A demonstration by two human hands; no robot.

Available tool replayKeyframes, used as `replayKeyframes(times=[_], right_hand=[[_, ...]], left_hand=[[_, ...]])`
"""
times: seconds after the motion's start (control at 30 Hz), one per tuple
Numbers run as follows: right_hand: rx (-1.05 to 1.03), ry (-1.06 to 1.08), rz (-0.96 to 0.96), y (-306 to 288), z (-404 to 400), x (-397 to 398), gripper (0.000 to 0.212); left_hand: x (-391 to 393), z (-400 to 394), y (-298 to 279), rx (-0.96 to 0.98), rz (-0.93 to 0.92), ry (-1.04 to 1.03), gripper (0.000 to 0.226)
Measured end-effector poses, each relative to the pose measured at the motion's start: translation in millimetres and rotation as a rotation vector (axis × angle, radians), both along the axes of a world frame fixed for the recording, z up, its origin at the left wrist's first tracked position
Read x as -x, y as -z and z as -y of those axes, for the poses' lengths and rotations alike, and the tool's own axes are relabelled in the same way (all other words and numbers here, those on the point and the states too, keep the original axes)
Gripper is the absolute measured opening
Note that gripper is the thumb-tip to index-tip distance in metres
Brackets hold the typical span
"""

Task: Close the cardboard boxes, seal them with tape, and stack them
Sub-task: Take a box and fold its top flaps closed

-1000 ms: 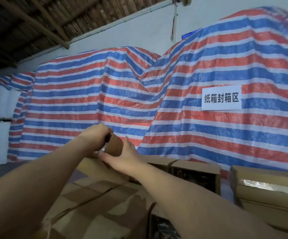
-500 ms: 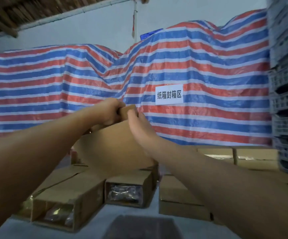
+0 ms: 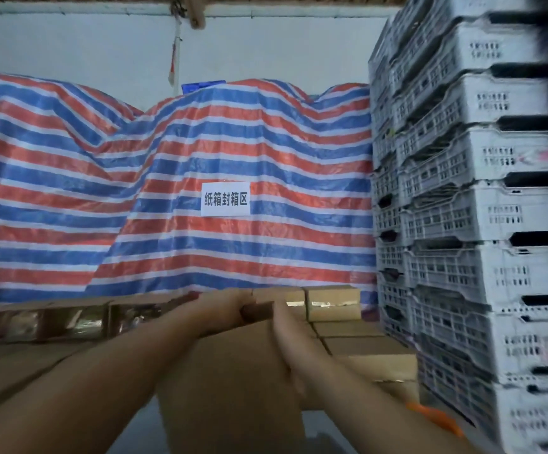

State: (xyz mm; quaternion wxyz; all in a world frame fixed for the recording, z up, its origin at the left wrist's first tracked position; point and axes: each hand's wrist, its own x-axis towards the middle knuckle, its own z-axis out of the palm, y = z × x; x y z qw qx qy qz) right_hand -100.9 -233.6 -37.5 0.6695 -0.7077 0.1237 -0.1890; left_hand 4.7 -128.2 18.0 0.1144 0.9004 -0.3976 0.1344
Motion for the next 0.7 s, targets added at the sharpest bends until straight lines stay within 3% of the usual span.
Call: replayKeyframes(times=[0.1,0.2,0.37,0.53,0.63,0.7], right_hand=[[-0.089,0.099,-0.041,26.2,16.3,0.0,0.056],[-0.181,0.145,-0.05,40.8,27.9,0.3,0.048],[-0.199,0.056,-0.065,61.5,40.9,-3.0,0.063],[-0.083,0.103,-0.008,66.3,49.1,-3.5,0.064],[-0.174,0.167,0.052,64.1,52.4,-3.8,0.066],[-0.24,0.18,0.073,64.5,52.7,-3.6,0.065]], left_hand=[[-1.7,27.5,28.7,-0.071,-0.062,0.058,0.026],[-0.1,49.8,48.0,-0.098,-0.106,0.035,0.02],[0.2,43.3,32.8,-0.085,-0.055,0.112,0.027],[-3.9,-11.5,4.4,0.295,-0.102,0.066,0.027],[0.6,-53.1,31.2,0.593,-0.18,0.062,0.028],[4.9,-67.1,60.2,0.865,-0.354,0.094,0.032]])
